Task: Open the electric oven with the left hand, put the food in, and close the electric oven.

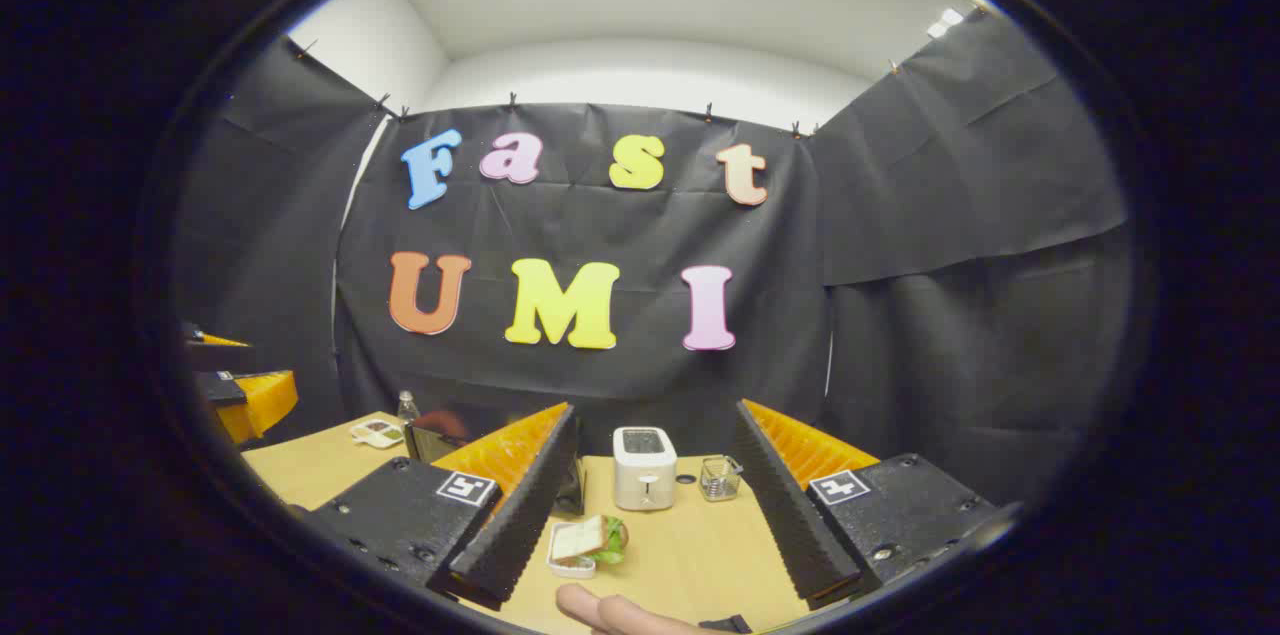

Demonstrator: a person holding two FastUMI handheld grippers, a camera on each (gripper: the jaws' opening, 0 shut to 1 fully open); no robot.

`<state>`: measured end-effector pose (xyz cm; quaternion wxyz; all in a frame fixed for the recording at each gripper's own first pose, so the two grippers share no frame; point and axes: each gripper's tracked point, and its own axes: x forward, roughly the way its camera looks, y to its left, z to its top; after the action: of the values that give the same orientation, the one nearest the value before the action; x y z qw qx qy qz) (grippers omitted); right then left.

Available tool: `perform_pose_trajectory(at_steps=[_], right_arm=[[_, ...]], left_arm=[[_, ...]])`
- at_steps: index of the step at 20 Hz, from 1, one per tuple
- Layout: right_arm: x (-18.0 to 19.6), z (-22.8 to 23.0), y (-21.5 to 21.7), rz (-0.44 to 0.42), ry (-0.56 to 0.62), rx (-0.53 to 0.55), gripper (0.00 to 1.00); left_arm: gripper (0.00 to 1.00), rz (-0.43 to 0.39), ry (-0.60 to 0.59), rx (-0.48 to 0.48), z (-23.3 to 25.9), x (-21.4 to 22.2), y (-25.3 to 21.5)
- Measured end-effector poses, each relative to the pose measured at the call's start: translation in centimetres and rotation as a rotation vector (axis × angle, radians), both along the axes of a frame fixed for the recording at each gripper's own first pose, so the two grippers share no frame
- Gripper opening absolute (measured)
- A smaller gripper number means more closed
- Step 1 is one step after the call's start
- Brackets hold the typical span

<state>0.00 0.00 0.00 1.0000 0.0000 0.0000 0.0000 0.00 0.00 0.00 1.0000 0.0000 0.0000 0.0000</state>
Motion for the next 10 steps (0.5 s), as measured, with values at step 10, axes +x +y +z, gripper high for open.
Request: perform_pose_trajectory(at_steps=[10], right_arm=[[0.8,-1.4,0.0,0.026,0.027,0.054,0.99]], left_arm=[[0.95,0.060,-0.034,-0.006,-0.1,1.6,1.2]])
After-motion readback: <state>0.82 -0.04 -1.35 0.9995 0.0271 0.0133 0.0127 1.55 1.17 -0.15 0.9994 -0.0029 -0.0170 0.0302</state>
